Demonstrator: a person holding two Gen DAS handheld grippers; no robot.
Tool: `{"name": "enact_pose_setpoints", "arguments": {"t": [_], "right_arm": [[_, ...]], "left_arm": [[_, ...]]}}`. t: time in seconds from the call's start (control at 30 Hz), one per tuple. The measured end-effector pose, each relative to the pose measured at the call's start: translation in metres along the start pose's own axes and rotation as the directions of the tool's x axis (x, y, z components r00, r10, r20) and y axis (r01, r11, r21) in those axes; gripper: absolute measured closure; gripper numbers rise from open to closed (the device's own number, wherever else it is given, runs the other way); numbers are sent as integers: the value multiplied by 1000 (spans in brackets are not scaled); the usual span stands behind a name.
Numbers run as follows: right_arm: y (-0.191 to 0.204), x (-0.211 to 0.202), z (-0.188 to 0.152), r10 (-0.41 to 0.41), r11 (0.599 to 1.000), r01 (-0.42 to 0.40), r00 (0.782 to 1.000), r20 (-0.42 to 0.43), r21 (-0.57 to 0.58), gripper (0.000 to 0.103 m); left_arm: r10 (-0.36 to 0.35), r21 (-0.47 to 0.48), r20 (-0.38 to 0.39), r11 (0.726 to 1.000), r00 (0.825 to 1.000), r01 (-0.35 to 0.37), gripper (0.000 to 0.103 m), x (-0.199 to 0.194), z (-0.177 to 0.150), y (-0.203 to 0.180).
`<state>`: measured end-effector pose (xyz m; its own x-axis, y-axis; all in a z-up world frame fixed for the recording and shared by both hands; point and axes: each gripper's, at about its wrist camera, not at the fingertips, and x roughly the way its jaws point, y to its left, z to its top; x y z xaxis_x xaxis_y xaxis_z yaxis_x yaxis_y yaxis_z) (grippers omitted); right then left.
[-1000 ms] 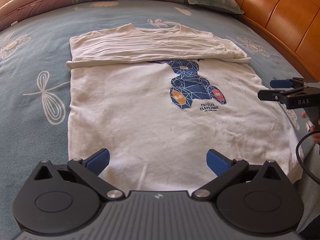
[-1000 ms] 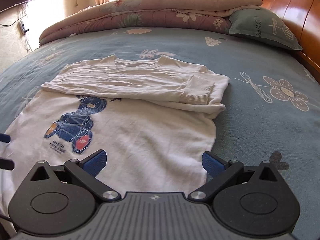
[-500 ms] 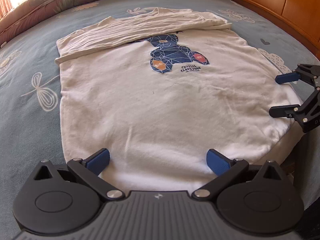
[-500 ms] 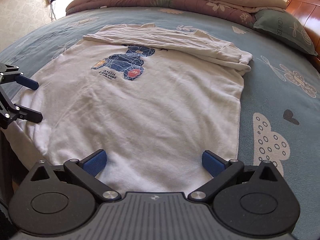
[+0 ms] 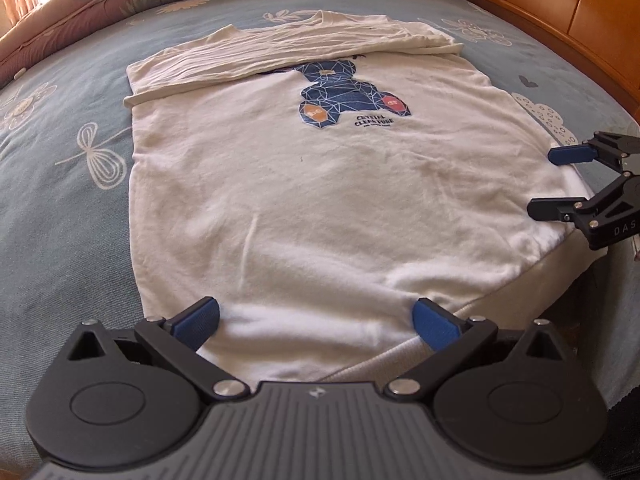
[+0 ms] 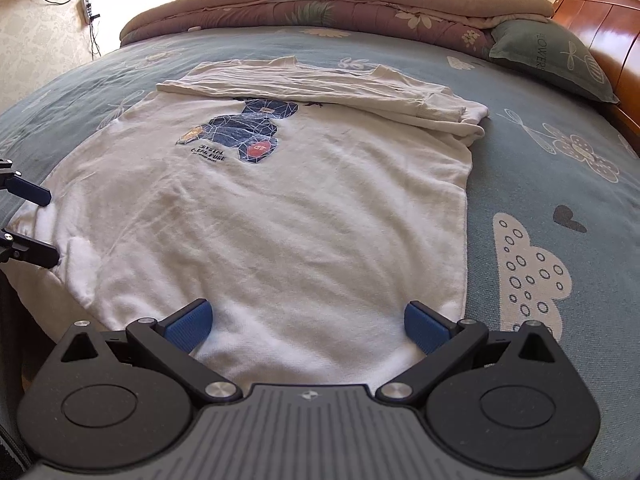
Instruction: Fold clothes
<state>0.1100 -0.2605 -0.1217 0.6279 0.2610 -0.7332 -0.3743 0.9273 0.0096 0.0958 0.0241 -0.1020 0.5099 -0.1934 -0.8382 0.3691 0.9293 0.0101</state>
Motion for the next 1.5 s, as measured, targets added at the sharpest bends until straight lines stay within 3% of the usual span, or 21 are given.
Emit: {"name": "enact_pose_setpoints", "arguments": {"t": [0.23,0.3,0.53,0.73,0.93,1.03,1.2,1.37,1.5], "right_arm": [[5,-2,9,-33,999,34,999,-43,19,0],[10,-10,11,-12,1000,12,1000,-5,26,0],[39,-17,9,20,997,-22,1000,-21,-71,0],[34,-12,-4,39,999,-39,999,-32,8,0],[36,-16,-7,22,1000,-22,1000,-18,14,0],[40,-25,-9,6,999,-5,1000,15,-47,0],[56,-43,-6,-23,961,40,998,62,-274,0],[74,-41,-17,71,916,-67,997,-4,-395,0],[92,-30,-29,62,896,-56,998,-2,-440,0]], "left_arm": [[-2,46,55,999,998,-1,1,-16,5,-17],[-3,49,65,999,998,0,1,-17,6,-20],[-29,19,37,999,999,28,1,-8,-5,-21],[-39,15,36,999,999,39,1,-6,-20,-21],[-51,9,54,999,997,51,1,-14,-21,-21],[-20,67,81,998,996,15,1,-21,-20,-29],[30,191,97,980,995,-48,1,-23,-20,-43],[-10,252,75,968,997,-9,1,-18,-28,-57],[-8,281,73,960,997,-13,1,-15,-35,-68]]}}
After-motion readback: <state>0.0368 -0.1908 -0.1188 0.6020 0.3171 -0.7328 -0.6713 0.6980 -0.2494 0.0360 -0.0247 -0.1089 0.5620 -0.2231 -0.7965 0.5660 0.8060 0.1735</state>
